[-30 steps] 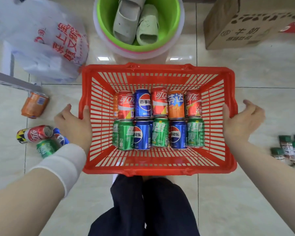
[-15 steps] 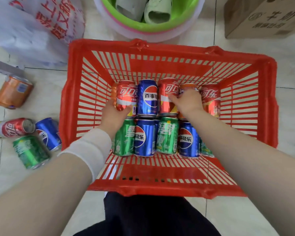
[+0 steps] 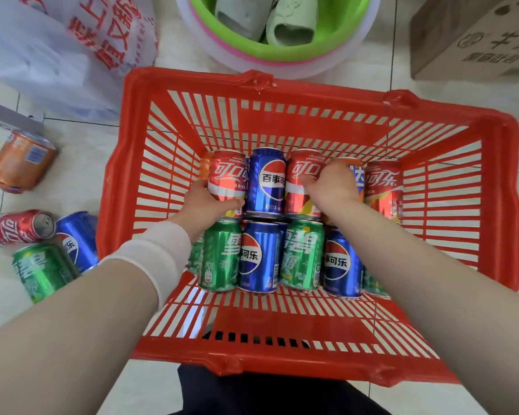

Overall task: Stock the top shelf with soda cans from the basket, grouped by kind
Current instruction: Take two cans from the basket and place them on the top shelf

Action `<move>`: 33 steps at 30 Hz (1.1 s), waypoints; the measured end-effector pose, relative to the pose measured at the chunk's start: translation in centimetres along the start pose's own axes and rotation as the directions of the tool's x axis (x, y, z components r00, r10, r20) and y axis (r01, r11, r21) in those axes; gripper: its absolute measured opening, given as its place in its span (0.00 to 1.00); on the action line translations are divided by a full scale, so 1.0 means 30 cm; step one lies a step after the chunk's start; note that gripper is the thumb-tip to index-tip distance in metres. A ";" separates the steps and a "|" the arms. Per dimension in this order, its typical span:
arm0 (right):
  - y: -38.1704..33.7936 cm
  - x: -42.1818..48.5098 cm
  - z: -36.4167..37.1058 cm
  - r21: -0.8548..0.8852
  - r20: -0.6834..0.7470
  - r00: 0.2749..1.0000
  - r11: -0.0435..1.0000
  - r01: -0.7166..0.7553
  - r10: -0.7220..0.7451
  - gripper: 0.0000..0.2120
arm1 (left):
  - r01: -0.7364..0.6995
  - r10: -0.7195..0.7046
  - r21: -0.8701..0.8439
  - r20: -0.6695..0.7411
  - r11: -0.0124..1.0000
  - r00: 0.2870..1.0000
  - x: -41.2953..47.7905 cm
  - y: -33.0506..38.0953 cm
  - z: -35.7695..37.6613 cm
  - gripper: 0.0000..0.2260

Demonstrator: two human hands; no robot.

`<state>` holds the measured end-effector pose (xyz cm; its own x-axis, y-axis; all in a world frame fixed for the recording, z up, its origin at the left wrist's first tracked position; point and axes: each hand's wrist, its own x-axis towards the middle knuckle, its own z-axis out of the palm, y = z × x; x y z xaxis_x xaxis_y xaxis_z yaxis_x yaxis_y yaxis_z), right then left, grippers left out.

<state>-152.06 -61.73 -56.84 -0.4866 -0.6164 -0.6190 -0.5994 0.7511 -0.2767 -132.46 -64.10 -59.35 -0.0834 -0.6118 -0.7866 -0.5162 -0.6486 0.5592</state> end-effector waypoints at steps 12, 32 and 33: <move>-0.004 0.021 0.036 0.157 0.079 0.995 0.985 -0.076 0.064 0.30 | 0.107 -0.101 -0.164 0.049 0.981 0.994 -0.033 0.021 -0.017 0.30; -0.059 -0.364 -0.239 0.627 0.305 0.947 0.729 -0.277 0.098 0.23 | 0.077 -0.032 -0.273 0.164 0.959 0.986 -0.430 0.186 -0.111 0.20; -0.066 -0.432 -0.287 0.638 0.325 0.941 0.713 -0.292 0.096 0.23 | 0.075 -0.026 -0.289 0.169 0.954 0.985 -0.506 0.212 -0.133 0.24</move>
<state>-150.03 -57.25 -41.94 -0.3088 -0.4315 -0.8476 0.1204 0.8663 -0.4848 -131.09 -60.74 -42.80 -0.2129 -0.5092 -0.8339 -0.2523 -0.7959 0.5504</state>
